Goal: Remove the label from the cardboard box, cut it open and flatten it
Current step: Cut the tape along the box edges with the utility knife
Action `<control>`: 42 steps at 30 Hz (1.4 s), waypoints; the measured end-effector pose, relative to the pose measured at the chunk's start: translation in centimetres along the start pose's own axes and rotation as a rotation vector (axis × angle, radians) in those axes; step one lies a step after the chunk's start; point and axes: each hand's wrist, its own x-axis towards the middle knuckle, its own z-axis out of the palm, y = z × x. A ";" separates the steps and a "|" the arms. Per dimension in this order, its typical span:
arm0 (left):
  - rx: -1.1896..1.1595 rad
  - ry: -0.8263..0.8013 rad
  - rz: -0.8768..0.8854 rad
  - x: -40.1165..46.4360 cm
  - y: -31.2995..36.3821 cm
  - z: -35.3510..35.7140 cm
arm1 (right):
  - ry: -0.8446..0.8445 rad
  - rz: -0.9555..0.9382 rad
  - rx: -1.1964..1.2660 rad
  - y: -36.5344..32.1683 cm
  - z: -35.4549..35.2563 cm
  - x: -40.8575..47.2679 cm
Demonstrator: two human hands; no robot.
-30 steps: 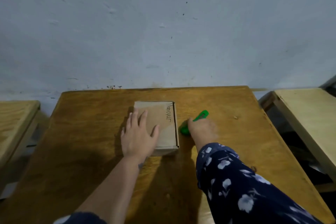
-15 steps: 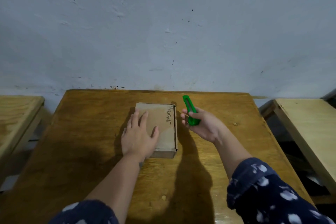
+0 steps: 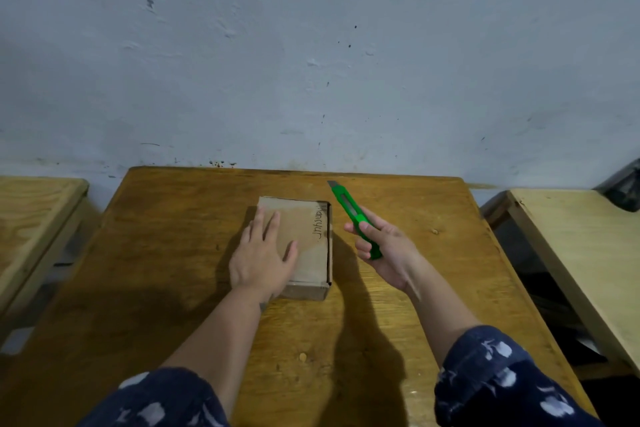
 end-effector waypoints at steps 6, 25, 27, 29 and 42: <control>-0.021 0.032 -0.015 -2.4 0.3 1.0 | 0.232 -0.012 -0.456 1.8 0.3 -0.5; -0.017 0.014 -0.015 -2.8 0.4 0.9 | 0.246 -0.317 -1.618 0.7 4.3 3.1; -0.021 0.011 -0.013 -2.8 0.4 1.0 | 0.215 -0.355 -1.697 0.7 5.0 3.4; -0.028 0.015 -0.012 -2.7 0.4 1.0 | 0.184 -0.398 -1.769 0.7 5.5 3.8; -0.006 0.021 -0.027 -2.7 0.6 1.0 | 0.103 -0.599 -1.985 0.5 4.9 5.1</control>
